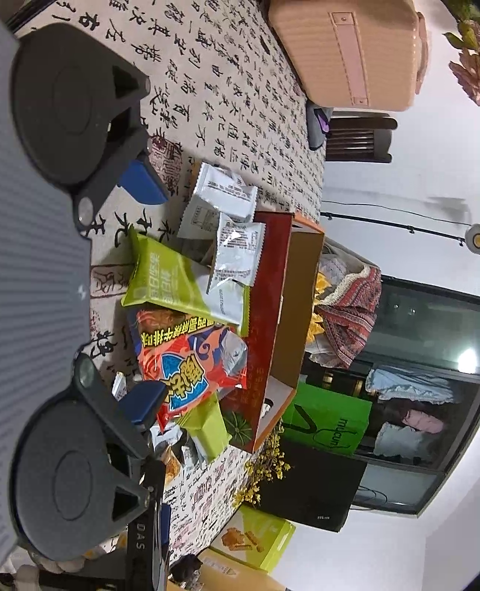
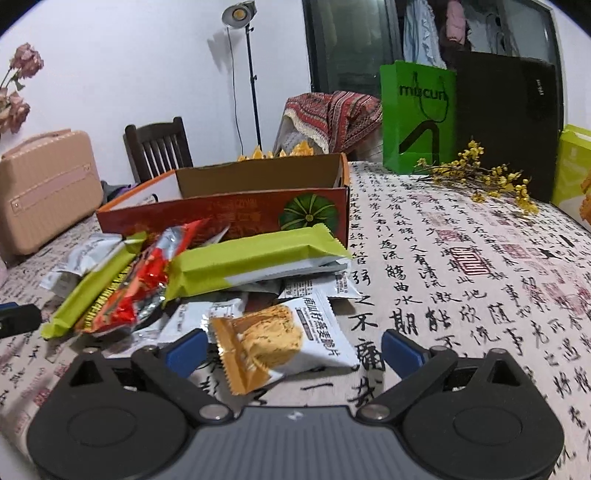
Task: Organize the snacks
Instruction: 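Move both grippers toward the snack pile in front of the box, then grasp the cracker packet with the right gripper while the left grasps a green bar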
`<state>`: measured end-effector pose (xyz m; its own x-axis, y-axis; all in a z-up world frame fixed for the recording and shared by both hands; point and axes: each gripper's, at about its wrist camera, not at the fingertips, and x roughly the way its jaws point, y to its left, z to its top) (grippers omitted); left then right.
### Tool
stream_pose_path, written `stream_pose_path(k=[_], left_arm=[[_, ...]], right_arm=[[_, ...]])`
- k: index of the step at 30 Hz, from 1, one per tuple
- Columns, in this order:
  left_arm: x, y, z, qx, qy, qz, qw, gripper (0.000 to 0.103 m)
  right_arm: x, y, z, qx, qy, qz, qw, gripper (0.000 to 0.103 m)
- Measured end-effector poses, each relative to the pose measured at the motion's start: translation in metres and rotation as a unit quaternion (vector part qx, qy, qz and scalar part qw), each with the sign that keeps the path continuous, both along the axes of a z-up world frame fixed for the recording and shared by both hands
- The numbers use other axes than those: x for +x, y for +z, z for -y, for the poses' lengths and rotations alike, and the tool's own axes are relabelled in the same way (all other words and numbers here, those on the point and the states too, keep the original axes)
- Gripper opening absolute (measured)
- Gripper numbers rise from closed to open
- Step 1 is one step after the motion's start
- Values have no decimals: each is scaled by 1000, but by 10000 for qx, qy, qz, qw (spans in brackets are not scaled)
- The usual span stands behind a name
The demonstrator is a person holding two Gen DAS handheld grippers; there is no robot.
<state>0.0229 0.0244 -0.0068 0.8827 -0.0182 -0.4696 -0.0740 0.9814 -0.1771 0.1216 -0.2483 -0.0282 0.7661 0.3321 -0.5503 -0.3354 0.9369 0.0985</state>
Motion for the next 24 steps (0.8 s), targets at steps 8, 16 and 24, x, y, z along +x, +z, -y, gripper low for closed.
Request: stream_pose_path(k=[8, 16, 24], left_arm=[[4, -1, -3, -16, 47, -39, 10000, 103], [7, -1, -3, 6, 44, -86, 10000, 103], [17, 0, -5, 95, 143, -170, 9997, 103]], right_arm=[[13, 0, -8, -70, 306, -48, 9995, 82], [15, -2, -5, 116, 465, -165, 9987, 71], [4, 1, 7, 400, 325, -33, 9987, 53]])
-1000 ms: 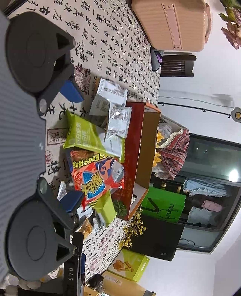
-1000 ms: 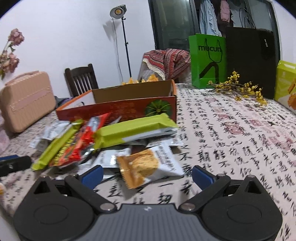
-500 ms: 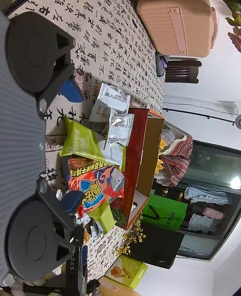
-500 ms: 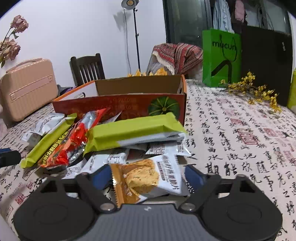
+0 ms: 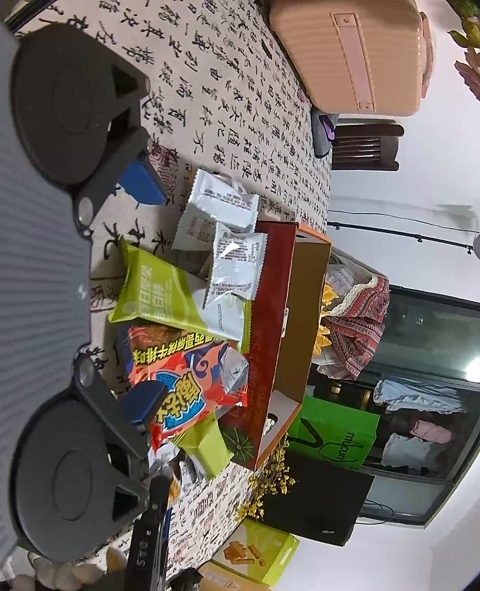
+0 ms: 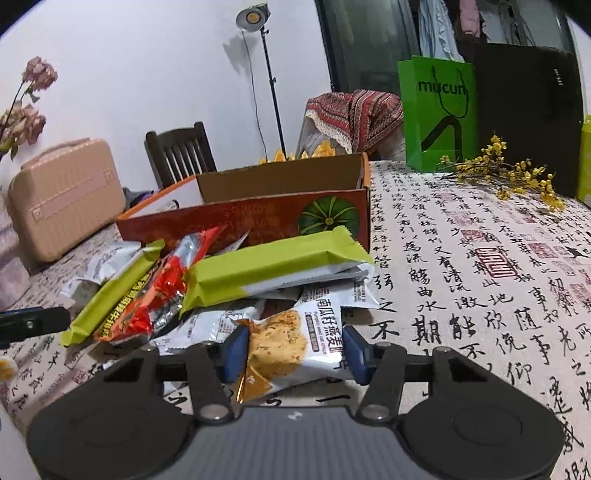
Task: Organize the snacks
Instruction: 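Grasp the cracker packet with the right gripper while the left grasps a green bar, then lift both held packets and carry them over the open box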
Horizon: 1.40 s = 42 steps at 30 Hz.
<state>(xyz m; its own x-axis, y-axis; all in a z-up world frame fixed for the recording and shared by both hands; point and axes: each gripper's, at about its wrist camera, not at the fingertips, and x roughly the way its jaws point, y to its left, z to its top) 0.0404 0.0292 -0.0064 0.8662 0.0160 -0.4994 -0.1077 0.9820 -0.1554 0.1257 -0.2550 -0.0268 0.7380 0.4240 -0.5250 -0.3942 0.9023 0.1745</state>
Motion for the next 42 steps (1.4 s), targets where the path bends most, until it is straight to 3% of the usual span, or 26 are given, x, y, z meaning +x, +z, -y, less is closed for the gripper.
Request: stream_pose_path(k=[14, 19, 23, 25, 27, 42], left_arm=[[43, -5, 5, -66, 68, -369, 9993, 100], [52, -11, 4, -357, -38, -569, 9977, 80], [52, -15, 1, -554, -115, -557, 9968, 71], [50, -16, 0, -594, -188, -539, 9966, 54], [50, -16, -1, -689, -303, -547, 9957, 46], [19, 2, 7, -509, -408, -94, 9978, 41]], right_arm=[[-19, 10, 7, 156, -120, 295, 9994, 52], [-22, 11, 7, 161, -103, 318, 9993, 52], [-24, 12, 5, 163, -97, 315, 9993, 52], [-27, 13, 4, 158, -80, 317, 9993, 52], [-28, 14, 4, 157, -87, 323, 9993, 52], [-39, 19, 4, 191, -105, 376, 9991, 52]])
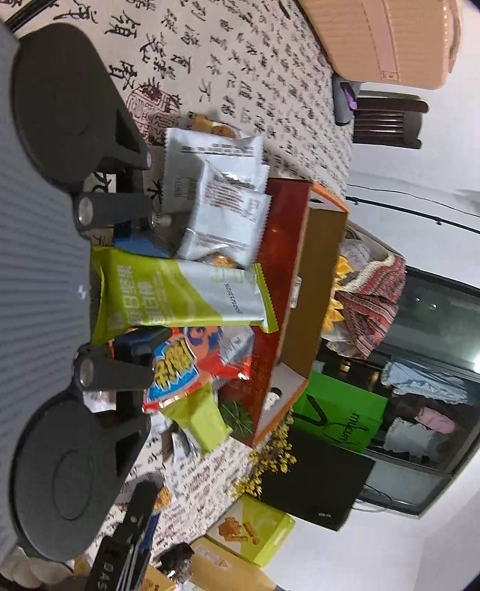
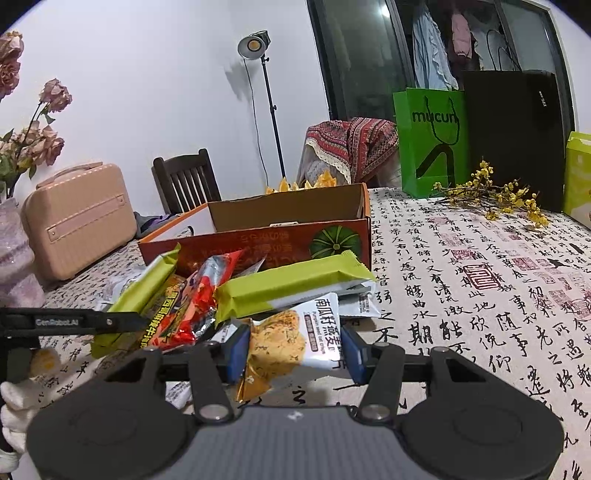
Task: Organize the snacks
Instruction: 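Lift both held packets and carry them over the open box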
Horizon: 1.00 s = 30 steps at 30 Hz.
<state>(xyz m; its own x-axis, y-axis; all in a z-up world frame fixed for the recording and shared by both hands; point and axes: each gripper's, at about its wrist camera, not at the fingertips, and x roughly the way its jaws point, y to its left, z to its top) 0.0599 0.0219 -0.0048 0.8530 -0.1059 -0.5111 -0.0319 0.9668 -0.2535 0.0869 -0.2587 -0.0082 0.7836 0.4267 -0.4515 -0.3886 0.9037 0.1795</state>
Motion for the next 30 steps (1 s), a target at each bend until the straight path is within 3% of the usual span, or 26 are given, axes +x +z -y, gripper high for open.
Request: stream_pose_path(k=[12, 20, 30], left_arm=[[2, 37, 6, 225, 18, 567, 9981, 41], [44, 61, 0, 269, 110, 716, 9970, 41], [110, 76, -7, 276, 258, 611, 9974, 41]], right_arm=[[9, 22, -6, 26, -4, 329, 9995, 52], [47, 51, -20, 75, -60, 623, 9980, 52], [124, 70, -52, -25, -193, 526, 9984, 52]])
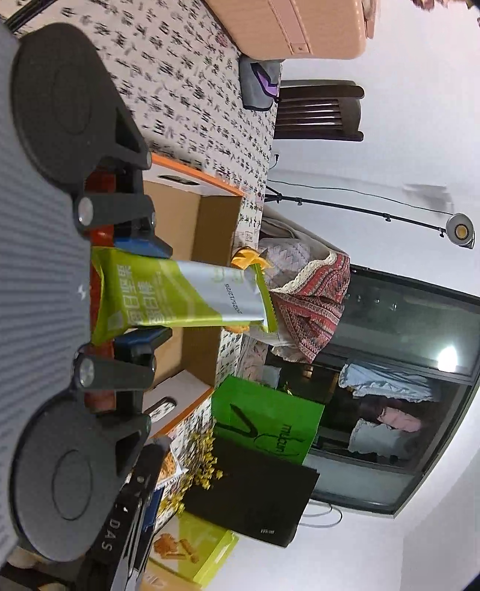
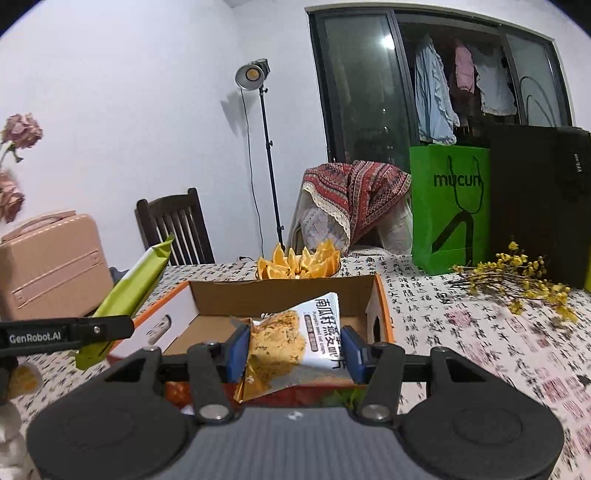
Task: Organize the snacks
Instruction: 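Lift both held packets and carry them over the open box, then open both grippers to drop the packets into the box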
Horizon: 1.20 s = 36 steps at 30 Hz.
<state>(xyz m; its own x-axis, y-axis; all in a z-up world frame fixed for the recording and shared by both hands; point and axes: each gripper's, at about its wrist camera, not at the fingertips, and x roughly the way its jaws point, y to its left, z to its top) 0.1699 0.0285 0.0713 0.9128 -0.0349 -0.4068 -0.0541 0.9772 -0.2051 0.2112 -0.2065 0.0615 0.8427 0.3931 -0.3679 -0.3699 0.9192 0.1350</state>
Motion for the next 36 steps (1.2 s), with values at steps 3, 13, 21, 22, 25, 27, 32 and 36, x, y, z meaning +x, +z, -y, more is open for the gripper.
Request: stream_pose_path(k=[3, 13, 21, 22, 25, 27, 32, 36], left_arm=[[23, -1, -3, -67, 61, -126, 9999, 41], [83, -36, -22, -248, 482, -490, 9973, 41], [86, -53, -29, -264, 444, -588, 9969, 42], [85, -53, -30, -274, 438, -548, 9972, 42], [79, -50, -29, -276, 449, -389, 9978, 63], [74, -48, -29, -257, 513, -277, 9980, 86], [65, -40, -29, -290, 547, 2, 9981, 103], [66, -39, -27, -264, 517, -21, 9983, 103]], right_arm=[[23, 1, -12, -36, -78, -110, 9999, 52], [82, -32, -32, 21, -275, -513, 9983, 52], [83, -49, -36, -137, -130, -478, 9987, 52], [82, -50, -37, -159, -116, -473, 9987, 53], [83, -52, -39, -220, -110, -507, 9984, 60], [83, -53, -37, -204, -146, -500, 9984, 68], [80, -49, -32, -62, -141, -416, 9990, 103], [81, -49, -32, -69, -172, -410, 9990, 103]])
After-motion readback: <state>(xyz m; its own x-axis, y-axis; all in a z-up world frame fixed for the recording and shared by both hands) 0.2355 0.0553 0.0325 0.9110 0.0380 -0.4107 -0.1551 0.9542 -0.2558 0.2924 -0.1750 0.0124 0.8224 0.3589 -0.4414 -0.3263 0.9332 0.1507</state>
